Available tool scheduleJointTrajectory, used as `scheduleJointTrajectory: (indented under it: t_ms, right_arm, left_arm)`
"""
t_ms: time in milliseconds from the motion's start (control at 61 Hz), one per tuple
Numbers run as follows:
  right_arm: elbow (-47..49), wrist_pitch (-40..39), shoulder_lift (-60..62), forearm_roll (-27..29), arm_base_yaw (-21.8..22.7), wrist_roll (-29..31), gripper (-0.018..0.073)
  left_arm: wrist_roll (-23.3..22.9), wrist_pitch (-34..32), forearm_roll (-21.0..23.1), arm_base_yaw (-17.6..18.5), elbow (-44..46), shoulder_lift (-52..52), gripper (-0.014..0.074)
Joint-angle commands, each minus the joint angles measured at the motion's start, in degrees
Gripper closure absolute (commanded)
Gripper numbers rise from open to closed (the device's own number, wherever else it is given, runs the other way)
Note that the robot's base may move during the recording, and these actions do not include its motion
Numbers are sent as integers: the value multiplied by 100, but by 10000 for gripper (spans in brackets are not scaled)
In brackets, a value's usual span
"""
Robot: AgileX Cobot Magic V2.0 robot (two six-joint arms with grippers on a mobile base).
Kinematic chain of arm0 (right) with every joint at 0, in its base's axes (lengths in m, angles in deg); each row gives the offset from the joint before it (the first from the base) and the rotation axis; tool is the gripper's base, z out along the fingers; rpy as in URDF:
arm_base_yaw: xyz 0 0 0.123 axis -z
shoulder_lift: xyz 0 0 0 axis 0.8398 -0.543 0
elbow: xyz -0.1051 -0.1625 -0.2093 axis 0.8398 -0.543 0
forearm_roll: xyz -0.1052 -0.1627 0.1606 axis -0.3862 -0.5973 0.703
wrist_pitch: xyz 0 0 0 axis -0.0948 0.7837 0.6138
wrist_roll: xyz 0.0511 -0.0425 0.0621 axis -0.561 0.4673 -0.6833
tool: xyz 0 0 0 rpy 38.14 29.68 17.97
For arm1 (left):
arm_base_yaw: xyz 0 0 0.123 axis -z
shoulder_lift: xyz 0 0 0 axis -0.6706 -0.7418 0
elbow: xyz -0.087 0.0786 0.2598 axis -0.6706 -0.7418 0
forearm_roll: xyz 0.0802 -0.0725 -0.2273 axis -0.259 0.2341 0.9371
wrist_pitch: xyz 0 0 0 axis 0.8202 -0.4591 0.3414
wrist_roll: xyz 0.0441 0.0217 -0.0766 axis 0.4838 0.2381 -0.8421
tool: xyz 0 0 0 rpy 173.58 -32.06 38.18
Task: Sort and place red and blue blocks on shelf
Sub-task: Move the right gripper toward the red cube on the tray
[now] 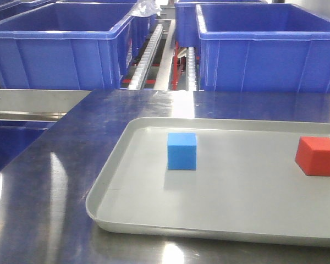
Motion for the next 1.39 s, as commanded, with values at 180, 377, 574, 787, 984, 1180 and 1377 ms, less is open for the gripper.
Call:
scheduleJointTrajectory:
  t_ms: [180,377,574,787,984,1180,1377]
  right_arm:
    - [122,-502,112,-10,27,14,506]
    - [122,-502,112,-10,27,14,506]
    - [122,-502,112,-10,27,14,506]
    - [122,-502,112,-34,27,14,506]
    - [122,-502,112,-34,27,14,506]
    - [122,-502,112,-34,27,14,506]
    - [122,-507,112,-33,27,14,506]
  left_arm:
    - [-14,-464,38,8,-242,107,461]
    - [-14,-464,38,8,-242,107,461]
    - [-14,-464,38,8,-242,107,461]
    - [-14,-464,38,8,-242,107,462]
    - [-14,-464,38,8,-242,107,461]
    - [-14,-464,38,8,-242,107,461]
    - [-14,-464,38,8,-242,107,461]
